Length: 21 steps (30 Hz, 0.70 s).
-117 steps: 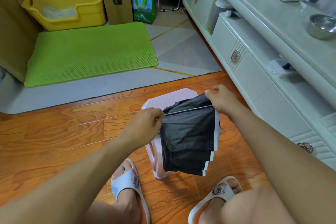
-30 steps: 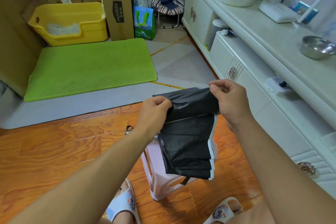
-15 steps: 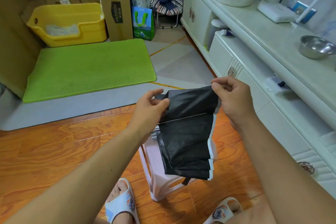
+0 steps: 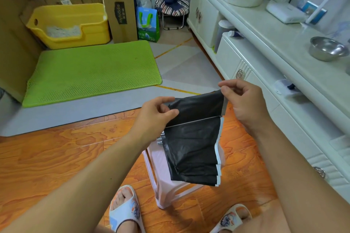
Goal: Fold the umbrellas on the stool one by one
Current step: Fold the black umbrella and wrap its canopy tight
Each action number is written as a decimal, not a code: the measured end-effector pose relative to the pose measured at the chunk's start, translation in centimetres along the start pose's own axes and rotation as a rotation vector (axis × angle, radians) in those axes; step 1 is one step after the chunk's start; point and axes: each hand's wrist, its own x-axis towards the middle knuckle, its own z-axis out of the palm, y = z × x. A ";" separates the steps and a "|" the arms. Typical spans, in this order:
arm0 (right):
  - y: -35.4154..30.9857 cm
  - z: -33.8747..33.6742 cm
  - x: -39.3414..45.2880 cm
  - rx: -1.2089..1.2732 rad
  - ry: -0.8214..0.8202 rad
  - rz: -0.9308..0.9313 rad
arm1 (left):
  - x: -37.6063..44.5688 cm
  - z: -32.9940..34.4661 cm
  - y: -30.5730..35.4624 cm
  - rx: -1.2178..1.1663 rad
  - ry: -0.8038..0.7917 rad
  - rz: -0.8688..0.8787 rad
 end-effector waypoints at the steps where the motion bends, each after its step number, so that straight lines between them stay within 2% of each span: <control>1: 0.0 -0.1 0.1 -0.013 -0.002 -0.002 | 0.0 0.0 0.1 -0.002 0.019 0.000; 5: 0.2 -0.7 0.1 -0.092 -0.019 0.007 | 0.2 -0.3 0.4 0.017 0.058 0.037; 8: -0.2 -0.8 0.1 -0.097 -0.059 -0.040 | 0.1 -0.7 0.3 0.154 0.035 0.102; 12: 0.0 -1.3 0.7 -0.391 -0.381 -0.148 | 0.0 -0.6 0.3 0.141 -0.068 0.120; 13: 0.2 -1.3 0.7 -0.462 -0.410 -0.161 | -0.1 -0.6 0.2 0.140 -0.088 0.124; 15: 0.5 -1.1 0.8 -0.467 -0.348 -0.151 | -0.3 -0.7 0.0 0.161 -0.105 0.142; 17: 0.6 -1.3 0.7 -0.361 -0.285 -0.140 | -0.4 -0.8 -0.2 0.217 -0.124 0.180; 21: 0.8 -2.1 0.3 -0.310 -0.316 -0.156 | 0.0 -1.4 -0.2 0.364 -0.090 0.277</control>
